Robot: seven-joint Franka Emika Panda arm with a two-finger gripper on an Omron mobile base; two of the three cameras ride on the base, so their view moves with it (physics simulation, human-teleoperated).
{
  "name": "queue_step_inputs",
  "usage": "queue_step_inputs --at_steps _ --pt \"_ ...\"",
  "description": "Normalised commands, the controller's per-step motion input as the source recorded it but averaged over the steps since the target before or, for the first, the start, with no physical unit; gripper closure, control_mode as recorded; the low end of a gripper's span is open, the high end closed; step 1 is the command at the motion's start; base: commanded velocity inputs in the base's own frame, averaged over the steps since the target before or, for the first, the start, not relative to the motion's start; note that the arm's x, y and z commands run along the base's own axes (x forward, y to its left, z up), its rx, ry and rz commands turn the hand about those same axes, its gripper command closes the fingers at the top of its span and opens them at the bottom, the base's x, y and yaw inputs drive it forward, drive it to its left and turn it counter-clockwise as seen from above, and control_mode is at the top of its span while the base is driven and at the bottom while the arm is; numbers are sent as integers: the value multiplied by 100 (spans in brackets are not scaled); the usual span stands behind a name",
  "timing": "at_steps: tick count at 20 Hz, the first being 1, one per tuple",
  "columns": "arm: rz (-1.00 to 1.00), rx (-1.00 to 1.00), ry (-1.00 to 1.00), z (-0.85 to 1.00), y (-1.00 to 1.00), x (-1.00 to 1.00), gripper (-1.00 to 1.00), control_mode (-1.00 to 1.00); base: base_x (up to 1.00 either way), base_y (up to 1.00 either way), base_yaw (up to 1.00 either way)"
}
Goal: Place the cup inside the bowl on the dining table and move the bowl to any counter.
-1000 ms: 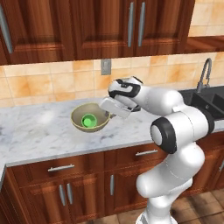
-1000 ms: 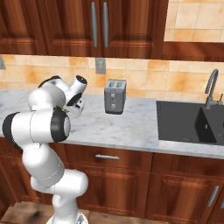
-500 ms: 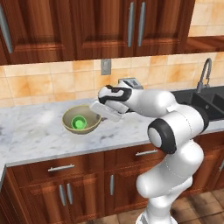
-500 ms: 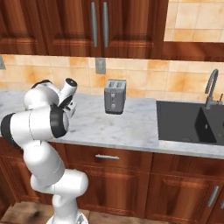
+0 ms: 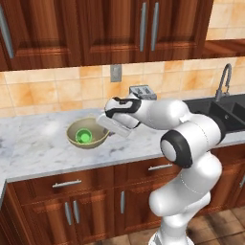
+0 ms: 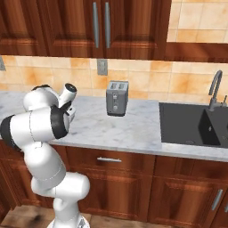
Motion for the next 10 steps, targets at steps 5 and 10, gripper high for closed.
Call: queue_step_inputs --at_steps 5,10 --pt "0 0 13 -31 0 2 100 -100 0 0 0" --pt "-2 0 2 -14 0 47 100 -100 0 0 0"
